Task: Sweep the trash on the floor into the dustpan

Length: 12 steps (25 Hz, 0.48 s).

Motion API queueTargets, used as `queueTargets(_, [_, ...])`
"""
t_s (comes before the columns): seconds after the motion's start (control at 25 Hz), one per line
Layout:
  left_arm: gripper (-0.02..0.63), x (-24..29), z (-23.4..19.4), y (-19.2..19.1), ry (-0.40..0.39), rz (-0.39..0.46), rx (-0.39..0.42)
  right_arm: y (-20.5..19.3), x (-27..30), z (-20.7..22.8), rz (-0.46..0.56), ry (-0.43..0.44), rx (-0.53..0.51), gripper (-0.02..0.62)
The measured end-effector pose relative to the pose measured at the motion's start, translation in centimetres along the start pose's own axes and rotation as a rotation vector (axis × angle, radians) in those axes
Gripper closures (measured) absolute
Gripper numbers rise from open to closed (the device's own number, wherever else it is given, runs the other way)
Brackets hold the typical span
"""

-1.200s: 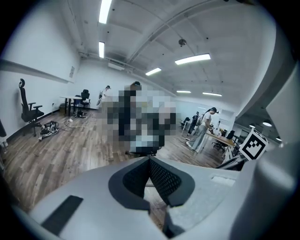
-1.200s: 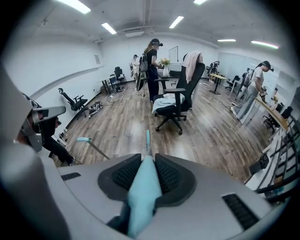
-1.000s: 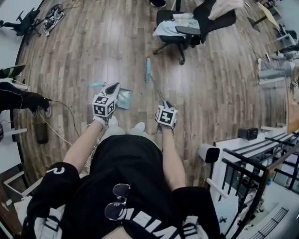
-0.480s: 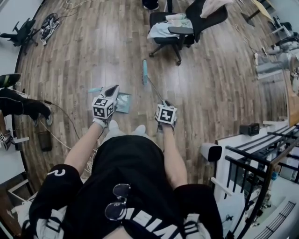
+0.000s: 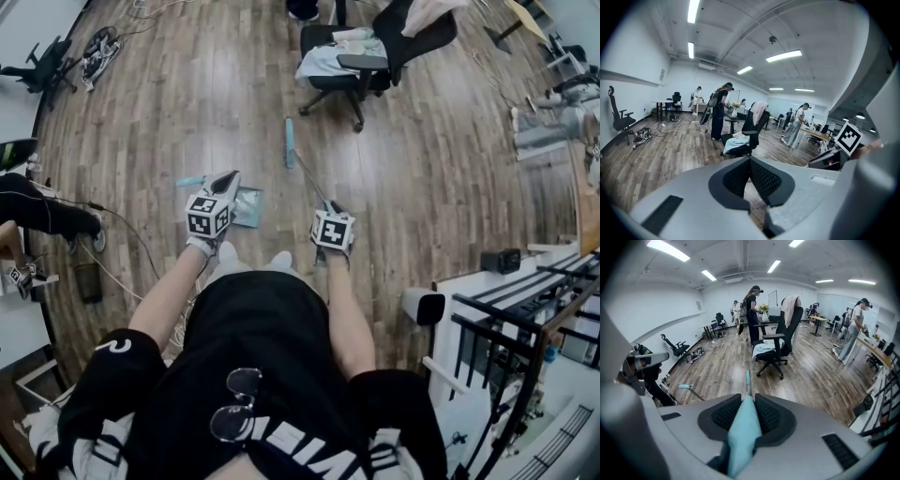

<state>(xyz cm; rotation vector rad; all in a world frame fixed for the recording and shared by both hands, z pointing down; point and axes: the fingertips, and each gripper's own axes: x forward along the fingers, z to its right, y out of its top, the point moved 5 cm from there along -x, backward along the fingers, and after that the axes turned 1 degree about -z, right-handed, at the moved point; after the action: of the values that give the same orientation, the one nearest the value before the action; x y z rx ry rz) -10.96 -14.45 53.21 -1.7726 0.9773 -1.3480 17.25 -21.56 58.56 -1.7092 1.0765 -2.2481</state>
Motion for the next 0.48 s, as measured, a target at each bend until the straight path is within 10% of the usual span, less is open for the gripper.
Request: queueTargets(0.48, [0.607,0.04,0.47,0.09,-0.002,-0.007,0.002,0.30,-0.41,0.55,0.006,0.003,0.014,0.511])
